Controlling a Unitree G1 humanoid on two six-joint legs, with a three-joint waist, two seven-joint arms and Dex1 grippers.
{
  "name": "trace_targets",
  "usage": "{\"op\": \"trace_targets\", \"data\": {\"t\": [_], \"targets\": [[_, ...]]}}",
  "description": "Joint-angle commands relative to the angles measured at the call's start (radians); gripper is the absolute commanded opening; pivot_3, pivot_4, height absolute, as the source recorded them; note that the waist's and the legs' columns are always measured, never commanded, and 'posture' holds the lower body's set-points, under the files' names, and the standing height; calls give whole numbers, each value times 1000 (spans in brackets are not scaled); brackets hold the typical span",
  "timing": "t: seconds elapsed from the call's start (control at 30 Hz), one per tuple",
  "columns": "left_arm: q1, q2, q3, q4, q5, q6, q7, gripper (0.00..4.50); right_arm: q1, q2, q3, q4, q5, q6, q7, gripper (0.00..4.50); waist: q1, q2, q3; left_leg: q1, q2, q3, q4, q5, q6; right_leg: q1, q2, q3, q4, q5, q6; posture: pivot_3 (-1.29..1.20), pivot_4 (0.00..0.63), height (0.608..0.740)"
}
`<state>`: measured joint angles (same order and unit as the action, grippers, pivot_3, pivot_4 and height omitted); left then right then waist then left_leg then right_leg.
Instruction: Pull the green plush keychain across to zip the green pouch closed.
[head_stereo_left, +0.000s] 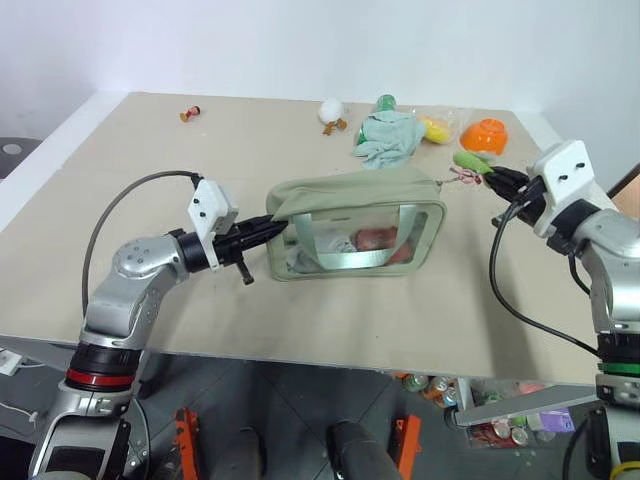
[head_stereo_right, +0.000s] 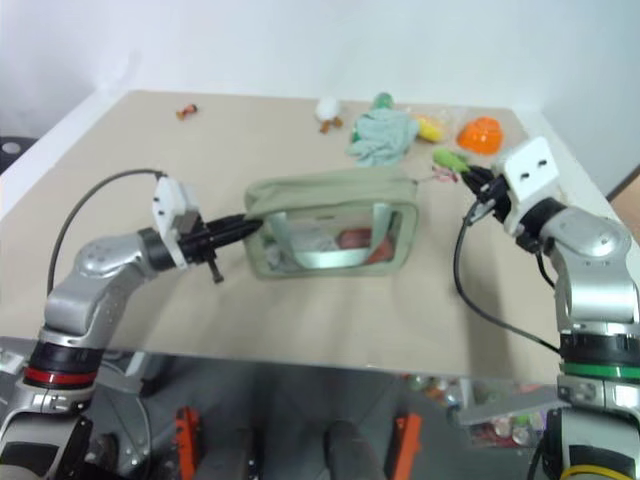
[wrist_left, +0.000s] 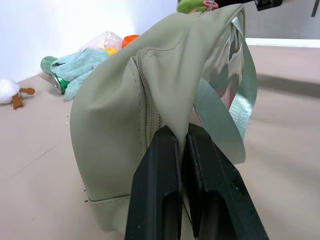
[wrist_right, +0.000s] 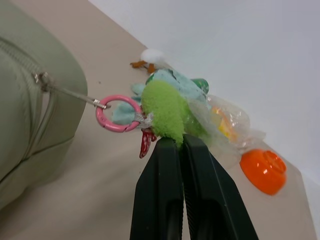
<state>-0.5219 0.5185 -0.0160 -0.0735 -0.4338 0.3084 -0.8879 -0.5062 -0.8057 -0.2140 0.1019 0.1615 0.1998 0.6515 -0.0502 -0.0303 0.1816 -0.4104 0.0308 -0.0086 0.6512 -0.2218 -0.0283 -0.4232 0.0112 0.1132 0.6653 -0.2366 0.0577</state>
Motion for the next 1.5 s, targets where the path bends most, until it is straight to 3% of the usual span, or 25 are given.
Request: {"op": "trace_targets", "data": {"t": [0.03, 0.27, 0.47, 0.67, 0.87, 1.23, 1.5], "targets": [[1, 37, 31, 30, 26, -9, -2, 0, 62, -40, -141, -55, -16, 52, -101, 48, 2, 0, 0, 0, 0, 0, 0, 0, 0, 0, 0, 0, 0, 0, 0, 0, 150, 740], [-9, 44, 26, 47, 28, -24, -15, 0, 201, -51, -227, -151, -38, 119, -171, 48, 2, 0, 0, 0, 0, 0, 0, 0, 0, 1, 0, 0, 0, 0, 1, 0, 150, 740], [-29, 43, 20, 69, 33, -45, -28, 0, 243, 46, -187, -317, -9, 258, -248, 48, 2, 0, 0, 1, 0, 0, 1, 0, 0, 2, 0, 0, 0, 0, 1, 0, 150, 740], [-23, 33, 10, 60, 39, -50, -25, 0, 400, 201, -150, -497, -44, 377, -382, 48, 2, 0, 0, 1, 0, 0, 0, 0, 0, 1, 0, 0, 0, 0, 1, 0, 150, 740], [-19, 38, 8, 62, 43, -51, -32, 0, 543, 236, -151, -521, -102, 370, -423, 48, 1, 0, -1, 4, 0, 0, 0, 1, 1, 3, 1, 0, 0, 0, 0, 0, 150, 740], [-20, 30, 0, 68, 52, -54, -37, 0, 542, 286, -206, -494, -90, 266, -477, 48, -1, 1, -1, 5, 0, 1, 1, 3, 4, 4, 0, 1, 0, 1, -4, 0, 150, 740], [-34, 4, -13, 71, 56, -59, -24, 0, 452, 417, -117, -489, -20, 299, -491, 48, -1, 1, -1, 5, 0, 1, 1, 3, 4, 4, 1, 1, 0, 2, -2, 0, 150, 740]]}}
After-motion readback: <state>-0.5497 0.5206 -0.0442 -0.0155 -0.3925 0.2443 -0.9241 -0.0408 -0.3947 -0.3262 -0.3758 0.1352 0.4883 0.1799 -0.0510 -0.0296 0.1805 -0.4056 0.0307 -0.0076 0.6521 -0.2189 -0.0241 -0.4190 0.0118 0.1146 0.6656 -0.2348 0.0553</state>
